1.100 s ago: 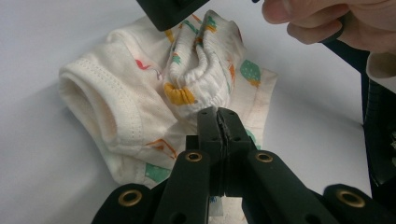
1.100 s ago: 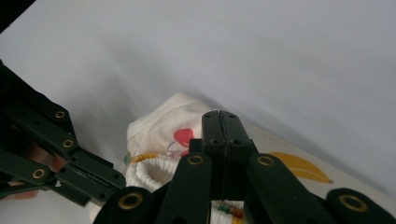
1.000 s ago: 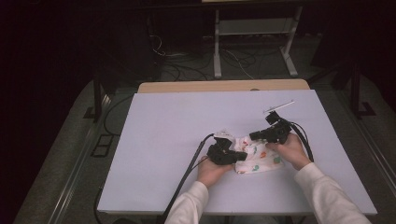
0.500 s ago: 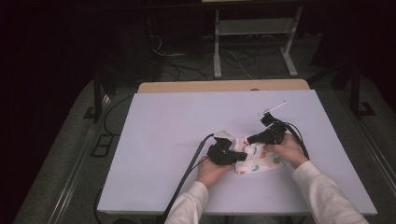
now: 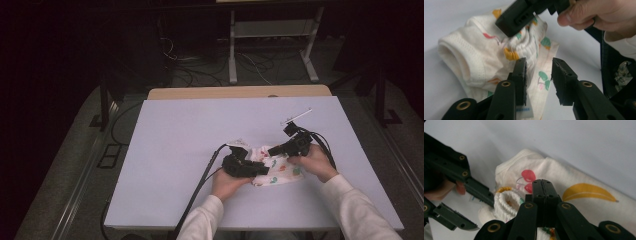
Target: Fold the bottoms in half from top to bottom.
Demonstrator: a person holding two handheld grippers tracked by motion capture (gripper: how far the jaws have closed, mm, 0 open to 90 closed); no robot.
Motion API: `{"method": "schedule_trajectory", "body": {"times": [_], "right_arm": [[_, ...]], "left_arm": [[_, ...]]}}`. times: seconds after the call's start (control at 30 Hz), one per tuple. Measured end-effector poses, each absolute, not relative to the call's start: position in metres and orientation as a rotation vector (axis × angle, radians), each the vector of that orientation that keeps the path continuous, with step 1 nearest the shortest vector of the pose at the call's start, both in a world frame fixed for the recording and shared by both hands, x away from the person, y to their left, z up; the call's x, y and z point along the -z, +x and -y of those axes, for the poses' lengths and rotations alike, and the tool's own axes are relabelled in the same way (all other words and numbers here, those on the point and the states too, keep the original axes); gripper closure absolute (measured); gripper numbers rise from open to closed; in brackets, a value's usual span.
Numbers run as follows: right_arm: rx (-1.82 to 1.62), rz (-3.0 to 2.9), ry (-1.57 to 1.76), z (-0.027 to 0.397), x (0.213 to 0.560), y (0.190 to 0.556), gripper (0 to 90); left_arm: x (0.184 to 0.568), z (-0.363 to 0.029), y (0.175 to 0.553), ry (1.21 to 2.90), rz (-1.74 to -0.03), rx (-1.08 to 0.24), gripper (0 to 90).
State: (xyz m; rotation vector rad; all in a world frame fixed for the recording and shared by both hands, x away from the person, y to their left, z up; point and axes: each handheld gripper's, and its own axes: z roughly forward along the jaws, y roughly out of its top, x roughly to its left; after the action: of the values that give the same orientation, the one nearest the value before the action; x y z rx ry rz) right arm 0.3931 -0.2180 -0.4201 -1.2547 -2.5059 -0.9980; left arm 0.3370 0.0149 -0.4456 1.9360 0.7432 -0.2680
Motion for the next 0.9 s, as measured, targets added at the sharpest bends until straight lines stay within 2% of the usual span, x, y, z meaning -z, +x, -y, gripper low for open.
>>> {"method": "schedule_trajectory", "body": {"times": [0.17, 0.43, 0.6, 0.9], "right_arm": [[1.017, 2.496, -1.237, 0.223, 0.416, 0.385, 88.2], [1.019, 2.49, -1.208, 0.225, 0.416, 0.372, 88.1], [1.017, 2.476, -1.211, 0.227, 0.416, 0.361, 88.1], [1.015, 2.473, -1.186, 0.231, 0.42, 0.34, 88.1]], "left_arm": [[0.439, -0.018, 0.336, 1.879, -0.743, 0.234, 53.7], [0.435, -0.025, 0.341, 1.853, -0.799, 0.178, 31.9], [0.434, -0.026, 0.342, 1.835, -0.815, 0.143, 23.4], [0.434, -0.027, 0.347, 1.849, -0.862, 0.108, 13.8]]}}
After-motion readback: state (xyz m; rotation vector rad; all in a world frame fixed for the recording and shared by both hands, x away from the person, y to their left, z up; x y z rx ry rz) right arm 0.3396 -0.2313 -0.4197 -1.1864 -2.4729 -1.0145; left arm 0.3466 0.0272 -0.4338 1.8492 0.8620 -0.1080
